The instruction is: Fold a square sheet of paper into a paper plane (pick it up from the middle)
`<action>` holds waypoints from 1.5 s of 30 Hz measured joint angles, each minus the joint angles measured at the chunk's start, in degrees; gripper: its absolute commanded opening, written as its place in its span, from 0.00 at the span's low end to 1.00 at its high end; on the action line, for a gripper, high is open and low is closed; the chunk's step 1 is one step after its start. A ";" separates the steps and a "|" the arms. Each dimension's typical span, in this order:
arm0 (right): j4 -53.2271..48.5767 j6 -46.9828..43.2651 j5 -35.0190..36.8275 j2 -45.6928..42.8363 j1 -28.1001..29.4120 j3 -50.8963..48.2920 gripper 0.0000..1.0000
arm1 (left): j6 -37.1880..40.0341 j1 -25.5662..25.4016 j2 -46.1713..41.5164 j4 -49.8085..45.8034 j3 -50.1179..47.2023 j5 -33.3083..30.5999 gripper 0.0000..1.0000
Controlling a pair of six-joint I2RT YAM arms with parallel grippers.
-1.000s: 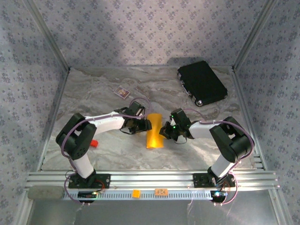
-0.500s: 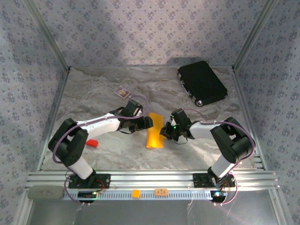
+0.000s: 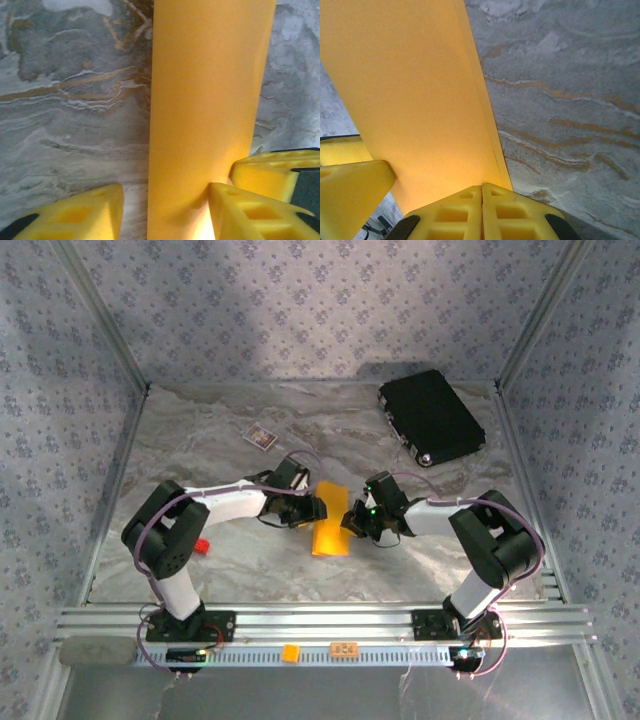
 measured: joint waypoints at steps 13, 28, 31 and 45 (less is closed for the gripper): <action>-8.59 -6.82 2.05 -12.39 -5.11 1.38 0.21 | -1.97 -0.02 0.42 1.66 0.07 0.35 0.38; -14.91 -9.01 2.99 -18.08 -12.74 -2.19 0.21 | 2.47 -0.11 3.41 -4.90 4.55 -0.94 0.39; -14.91 -9.01 2.97 -18.08 -12.74 -2.21 0.21 | 3.06 -0.11 3.72 -5.97 5.16 -0.96 0.39; -14.21 -9.01 2.36 -17.66 -12.44 -2.29 0.21 | 5.22 -0.11 5.49 -9.92 8.22 -0.98 0.40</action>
